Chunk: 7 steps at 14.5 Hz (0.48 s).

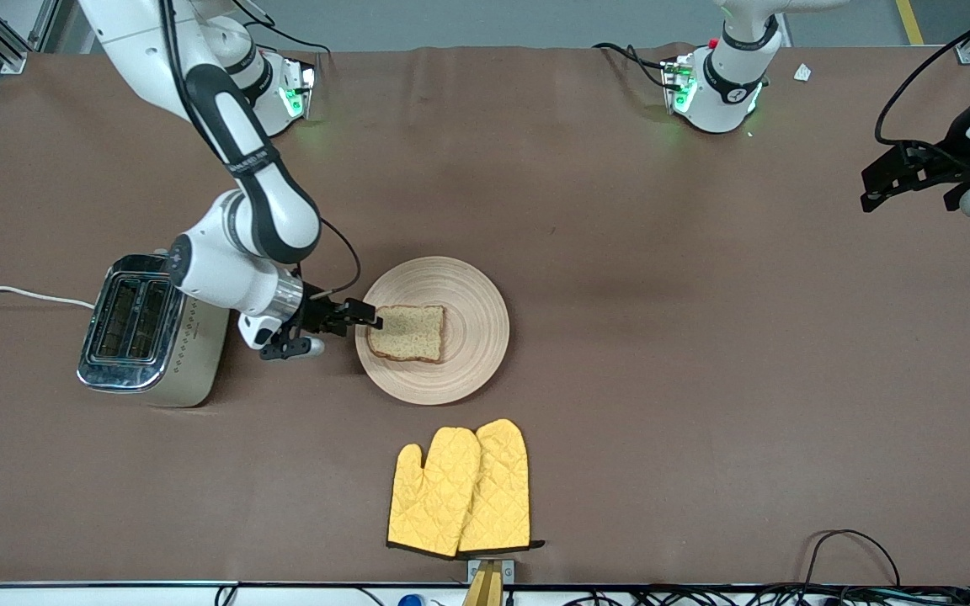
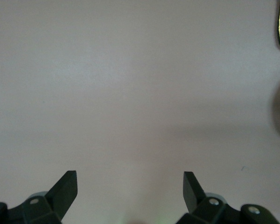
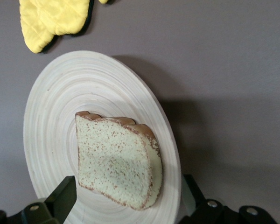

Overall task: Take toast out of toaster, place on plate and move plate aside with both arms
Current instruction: 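Withdraw the right gripper while the left gripper reaches the plate rim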

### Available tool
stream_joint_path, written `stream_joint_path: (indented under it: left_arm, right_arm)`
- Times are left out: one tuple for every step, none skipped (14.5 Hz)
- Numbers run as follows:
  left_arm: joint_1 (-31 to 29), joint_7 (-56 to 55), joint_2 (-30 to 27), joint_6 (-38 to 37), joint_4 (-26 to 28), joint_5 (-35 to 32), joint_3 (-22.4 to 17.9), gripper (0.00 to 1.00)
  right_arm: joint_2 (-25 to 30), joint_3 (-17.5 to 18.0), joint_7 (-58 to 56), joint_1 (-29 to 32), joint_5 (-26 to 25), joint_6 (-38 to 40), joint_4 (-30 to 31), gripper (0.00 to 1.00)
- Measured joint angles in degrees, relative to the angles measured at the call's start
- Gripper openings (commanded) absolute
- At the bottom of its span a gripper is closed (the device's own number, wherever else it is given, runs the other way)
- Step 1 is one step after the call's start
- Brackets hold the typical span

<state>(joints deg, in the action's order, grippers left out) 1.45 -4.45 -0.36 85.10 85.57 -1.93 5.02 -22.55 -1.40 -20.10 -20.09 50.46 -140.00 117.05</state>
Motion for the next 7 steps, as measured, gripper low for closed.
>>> stream_joint_path:
  left_arm:
    - [0.14,0.00,0.05,0.00,0.00,0.00,0.06,1.00]
    - [0.28,0.00,0.12,0.00,-0.01,0.00,0.16,1.00]
    - [0.37,0.00,0.28,0.01,-0.02,0.00,0.38,1.00]
    - [0.50,0.00,0.58,0.11,-0.02,0.00,0.56,1.00]
    - [0.72,0.00,1.05,0.46,-0.03,0.00,0.67,1.00]
    - [1.23,0.00,1.72,1.40,-0.03,0.06,0.71,1.00]
    - [1.96,0.00,2.61,2.79,-0.02,0.48,0.74,1.00]
  right_arm:
    - [1.13,-0.35,-0.39,1.33,-1.88,1.93,0.06,1.00]
    - [2.33,-0.78,-0.54,2.63,-4.66,3.74,0.08,1.00]
    - [3.71,-1.43,-0.60,3.81,-8.11,5.23,0.06,1.00]
    - [5.22,-2.40,-0.65,4.74,-11.43,6.46,-0.06,1.00]
    - [6.83,-3.58,-0.71,5.62,-14.40,8.00,-0.48,1.00]
    - [8.54,-4.70,-0.83,6.59,-16.94,10.56,-1.30,1.00]
    - [10.29,-5.59,-0.88,7.64,-19.41,13.77,-2.57,1.00]
